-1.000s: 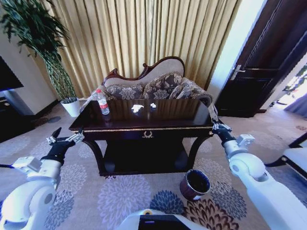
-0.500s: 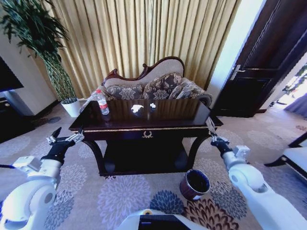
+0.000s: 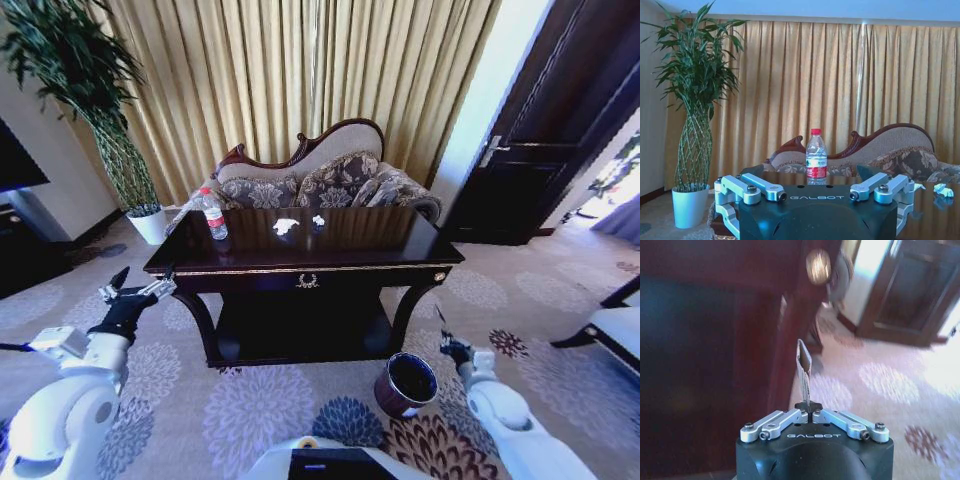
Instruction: Move to the front of the table and place the trash on the table into the trash bin.
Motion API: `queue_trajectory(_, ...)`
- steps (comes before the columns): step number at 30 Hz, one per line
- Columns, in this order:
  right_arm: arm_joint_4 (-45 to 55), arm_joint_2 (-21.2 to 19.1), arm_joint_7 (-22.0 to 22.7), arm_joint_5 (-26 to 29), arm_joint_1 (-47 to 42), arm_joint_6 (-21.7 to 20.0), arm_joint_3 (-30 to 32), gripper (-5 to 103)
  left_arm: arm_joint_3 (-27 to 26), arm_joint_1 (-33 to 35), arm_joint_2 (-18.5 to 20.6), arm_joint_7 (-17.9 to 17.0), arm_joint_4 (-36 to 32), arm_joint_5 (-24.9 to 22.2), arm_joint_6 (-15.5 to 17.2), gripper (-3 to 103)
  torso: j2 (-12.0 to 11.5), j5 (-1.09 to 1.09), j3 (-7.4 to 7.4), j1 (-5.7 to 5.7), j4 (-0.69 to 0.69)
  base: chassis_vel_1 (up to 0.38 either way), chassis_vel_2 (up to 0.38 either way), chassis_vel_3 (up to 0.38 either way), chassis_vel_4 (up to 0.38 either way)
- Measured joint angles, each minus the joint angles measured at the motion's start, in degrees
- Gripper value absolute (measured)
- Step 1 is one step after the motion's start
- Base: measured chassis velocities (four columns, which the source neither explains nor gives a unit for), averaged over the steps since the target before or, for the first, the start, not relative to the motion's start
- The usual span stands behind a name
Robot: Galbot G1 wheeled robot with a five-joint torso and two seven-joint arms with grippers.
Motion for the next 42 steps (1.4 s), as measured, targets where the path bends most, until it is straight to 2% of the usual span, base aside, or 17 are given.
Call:
queue_trajectory(5,-5.31,1.27,-1.05,-1.47,1.61,-0.21,-2.02,0,0.01,-0.11,-0.04,0.01,0.04,0.07,-0.05,100,0.00,-0.01,0.00,0.00,-0.02,0.000,0.000,0.000,0.000)
queue_trajectory(11,-15.10,3.88,-1.66,-6.87,6.10,-0.35,-5.24,0,0.22,-0.10,-0.55,-0.02,-0.27,0.50,-0.18,100,0.00,0.00,0.00,0.00,-0.01,0.000,0.000,0.000,0.000)
queue_trajectory(26,-25.34,5.54,-1.55,-9.69,11.99,-1.07,-7.73,0,0.01,-0.10,-0.62,-0.09,-0.85,0.48,-0.13,100,0.00,0.00,0.00,0.00,-0.01,0.000,0.000,0.000,0.000)
queue_trajectory(27,-25.38,5.54,-1.50,-9.82,12.02,-1.10,-7.73,-3,0.02,-0.09,-0.62,-0.09,-0.87,0.48,-0.11,100,0.00,-0.01,0.00,0.00,-0.01,0.000,0.000,0.000,0.000)
queue_trajectory(28,-25.35,5.51,-1.45,-10.03,12.01,-1.19,-7.73,2,0.03,-0.10,-0.62,-0.10,-0.89,0.48,-0.08,100,0.00,-0.01,0.00,0.00,-0.01,0.000,0.000,0.000,0.000)
queue_trajectory(29,-25.35,5.51,-1.45,-10.03,12.01,-1.19,-7.73,2,0.03,-0.10,-0.62,-0.10,-0.89,0.48,-0.08,100,0.00,-0.01,0.00,0.00,-0.01,0.000,0.000,0.000,0.000)
queue_trajectory(32,-24.84,5.31,-1.34,-10.13,11.94,-1.29,-7.50,18,0.17,-0.12,-0.76,-0.09,-0.89,0.50,-0.05,100,0.00,-0.01,0.00,0.00,-0.01,0.000,0.000,0.000,0.000)
queue_trajectory(34,-24.71,5.28,-1.32,-10.12,11.91,-1.29,-7.45,18,0.19,-0.11,-0.77,-0.09,-0.89,0.50,-0.05,100,0.00,-0.01,0.00,0.00,-0.01,0.000,0.000,0.000,0.000)
queue_trajectory(36,-24.04,5.16,-1.28,-10.03,11.63,-1.32,-7.29,28,0.23,-0.12,-0.80,-0.09,-0.91,0.51,-0.04,100,0.00,-0.01,0.00,0.00,-0.01,0.000,0.000,0.000,0.000)
queue_trajectory(37,-24.04,5.16,-1.28,-10.03,11.63,-1.32,-7.29,28,0.23,-0.12,-0.80,-0.09,-0.91,0.51,-0.04,100,0.00,-0.01,0.00,0.00,-0.01,0.000,0.000,0.000,0.000)
queue_trajectory(39,-23.55,5.09,-1.26,-9.99,11.36,-1.33,-7.19,41,0.22,-0.20,-0.72,-0.08,-0.87,0.51,-0.05,100,0.00,-0.01,0.00,0.00,-0.01,0.000,0.000,0.000,0.000)
queue_trajectory(40,-23.55,5.09,-1.26,-9.99,11.36,-1.33,-7.19,41,0.22,-0.20,-0.72,-0.08,-0.87,0.51,-0.05,100,0.00,-0.01,0.00,0.00,-0.01,0.000,0.000,0.000,0.000)
queue_trajectory(42,-23.25,5.08,-1.26,-9.92,11.17,-1.34,-7.14,51,0.20,-0.25,-0.65,-0.07,-0.84,0.50,-0.04,100,0.00,-0.01,0.00,0.00,-0.02,0.000,0.000,0.000,0.000)
